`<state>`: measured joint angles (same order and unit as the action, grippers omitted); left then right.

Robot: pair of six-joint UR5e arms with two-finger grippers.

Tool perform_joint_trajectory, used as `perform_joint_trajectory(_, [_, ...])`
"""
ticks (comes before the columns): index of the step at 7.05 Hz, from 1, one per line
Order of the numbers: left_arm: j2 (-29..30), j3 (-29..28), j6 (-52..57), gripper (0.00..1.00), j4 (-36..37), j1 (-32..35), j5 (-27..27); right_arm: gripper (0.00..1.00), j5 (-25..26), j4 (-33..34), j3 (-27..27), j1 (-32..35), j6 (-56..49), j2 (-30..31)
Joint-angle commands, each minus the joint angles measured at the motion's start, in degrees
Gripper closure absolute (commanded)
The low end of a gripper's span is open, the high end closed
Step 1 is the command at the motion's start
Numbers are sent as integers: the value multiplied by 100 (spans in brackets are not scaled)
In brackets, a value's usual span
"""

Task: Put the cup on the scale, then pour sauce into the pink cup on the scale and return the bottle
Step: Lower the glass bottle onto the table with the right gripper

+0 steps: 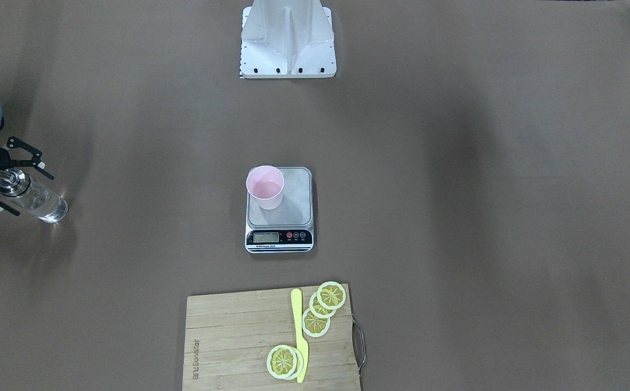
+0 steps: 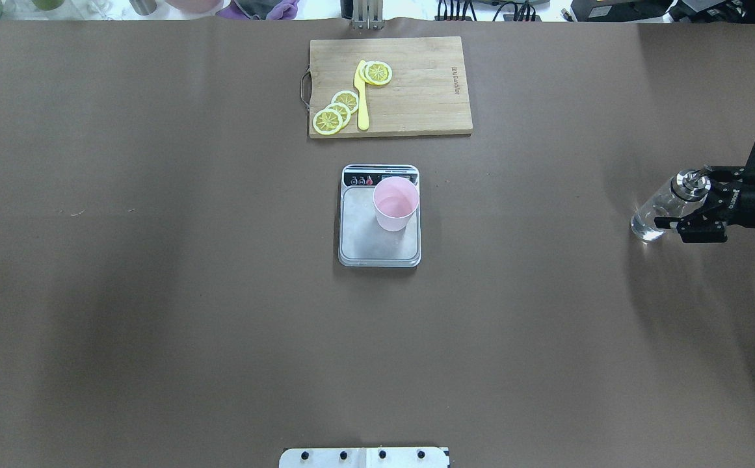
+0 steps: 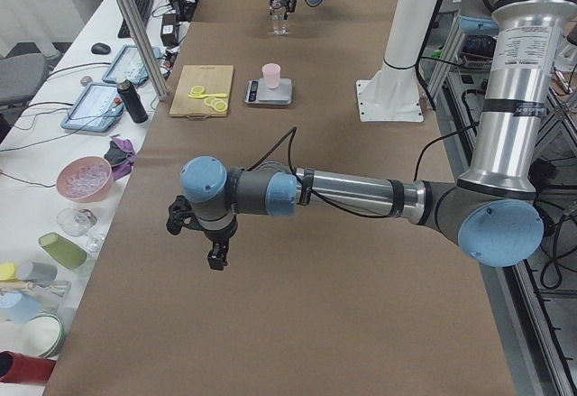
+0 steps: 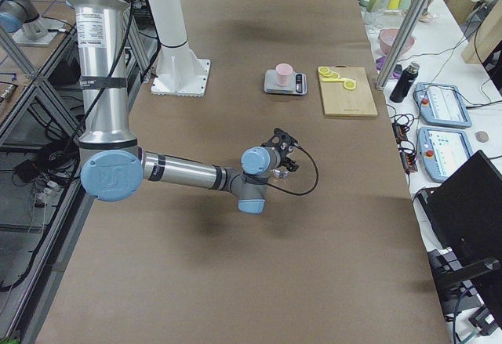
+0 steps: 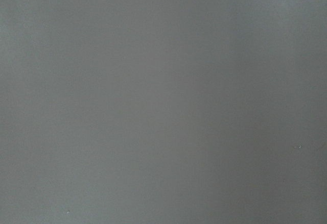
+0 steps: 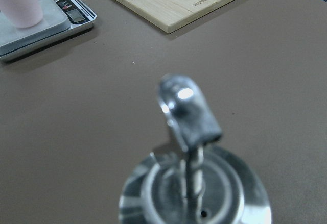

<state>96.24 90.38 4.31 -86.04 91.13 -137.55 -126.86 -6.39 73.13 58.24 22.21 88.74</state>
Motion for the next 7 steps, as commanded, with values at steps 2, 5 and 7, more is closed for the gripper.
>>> perform_joint_trajectory(2, [0,-3,0,3,0,1,0,0,-172,-3,-9,64,29,82])
perform_joint_trajectory(5, [0,-3,0,3,0,-8,0,0,-584,-3,-27,248,29,222])
perform_joint_trajectory(7, [0,6,-9,3,0,-8,0,0,-1014,6,-27,467,133,336])
